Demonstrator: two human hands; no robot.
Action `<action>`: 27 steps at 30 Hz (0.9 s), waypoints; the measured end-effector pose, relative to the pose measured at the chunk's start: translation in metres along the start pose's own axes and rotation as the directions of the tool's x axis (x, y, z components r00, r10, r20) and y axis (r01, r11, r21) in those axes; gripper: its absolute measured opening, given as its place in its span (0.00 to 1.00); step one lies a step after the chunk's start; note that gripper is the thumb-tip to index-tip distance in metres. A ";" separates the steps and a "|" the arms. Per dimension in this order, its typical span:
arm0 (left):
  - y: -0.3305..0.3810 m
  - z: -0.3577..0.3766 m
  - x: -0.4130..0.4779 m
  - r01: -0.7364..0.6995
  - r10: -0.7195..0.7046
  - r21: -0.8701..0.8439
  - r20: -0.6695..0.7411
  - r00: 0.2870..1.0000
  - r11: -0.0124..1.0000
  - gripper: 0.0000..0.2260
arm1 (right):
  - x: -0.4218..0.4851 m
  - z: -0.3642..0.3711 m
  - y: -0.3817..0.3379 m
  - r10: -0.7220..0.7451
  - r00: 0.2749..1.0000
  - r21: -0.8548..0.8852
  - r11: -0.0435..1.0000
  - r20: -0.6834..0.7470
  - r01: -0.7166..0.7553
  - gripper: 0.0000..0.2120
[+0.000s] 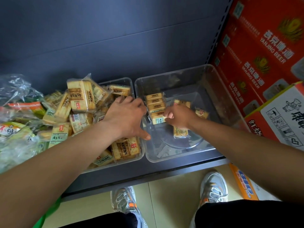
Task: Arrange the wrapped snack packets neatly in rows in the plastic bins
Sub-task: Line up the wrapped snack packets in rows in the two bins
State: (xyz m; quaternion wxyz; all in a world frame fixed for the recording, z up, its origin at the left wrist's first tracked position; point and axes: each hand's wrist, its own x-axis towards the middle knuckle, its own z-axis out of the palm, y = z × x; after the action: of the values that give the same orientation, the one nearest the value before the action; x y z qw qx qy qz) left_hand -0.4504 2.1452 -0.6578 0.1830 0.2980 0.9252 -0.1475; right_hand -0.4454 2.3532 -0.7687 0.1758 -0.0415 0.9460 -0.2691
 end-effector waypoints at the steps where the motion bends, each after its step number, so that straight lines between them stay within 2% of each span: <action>1: -0.001 0.000 0.000 -0.003 0.003 -0.014 0.003 1.000 1.000 0.41 | 0.002 -0.001 0.000 -0.009 1.000 0.016 1.000 -0.001 0.009 0.10; 7: -0.001 -0.003 0.000 -0.021 0.020 -0.067 -0.019 1.000 0.998 0.30 | 0.008 -0.010 0.007 -0.019 0.997 0.053 0.998 0.071 0.015 0.11; 11: 0.002 -0.015 -0.001 -0.018 0.009 -0.125 -0.069 0.998 0.992 0.27 | 0.004 -0.031 -0.006 -0.019 0.990 -0.063 0.998 0.137 0.028 0.10; 15: 0.002 -0.044 -0.013 0.003 -0.036 -0.189 -0.171 0.985 0.982 0.23 | -0.007 -0.068 -0.041 -0.036 0.998 -0.070 0.997 0.052 0.040 0.10; 20: -0.032 -0.069 -0.073 0.087 -0.212 -0.398 -0.282 0.936 0.913 0.17 | -0.033 -0.109 -0.112 -0.147 0.989 -0.055 0.988 -0.024 0.146 0.09; 23: -0.072 -0.060 -0.115 0.153 -0.433 -0.591 -0.367 0.823 0.792 0.13 | -0.042 -0.120 -0.154 -0.209 0.974 0.021 0.977 -0.090 0.211 0.05; 25: -0.093 -0.045 -0.135 0.210 -0.570 -0.697 -0.335 0.750 0.686 0.14 | -0.043 -0.113 -0.175 -0.225 0.962 0.117 0.963 -0.153 0.243 0.07; 27: -0.107 -0.027 -0.145 0.272 -0.638 -0.743 -0.260 0.725 0.612 0.18 | -0.041 -0.097 -0.190 -0.250 0.951 0.134 0.952 -0.180 0.275 0.10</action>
State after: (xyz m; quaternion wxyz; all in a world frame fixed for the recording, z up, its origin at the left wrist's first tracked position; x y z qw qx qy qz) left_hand -0.4124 1.9998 -0.5545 -0.0173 -0.0150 0.9734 0.2279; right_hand -0.4449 2.2468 -0.5797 0.0640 -0.1313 0.9189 -0.3665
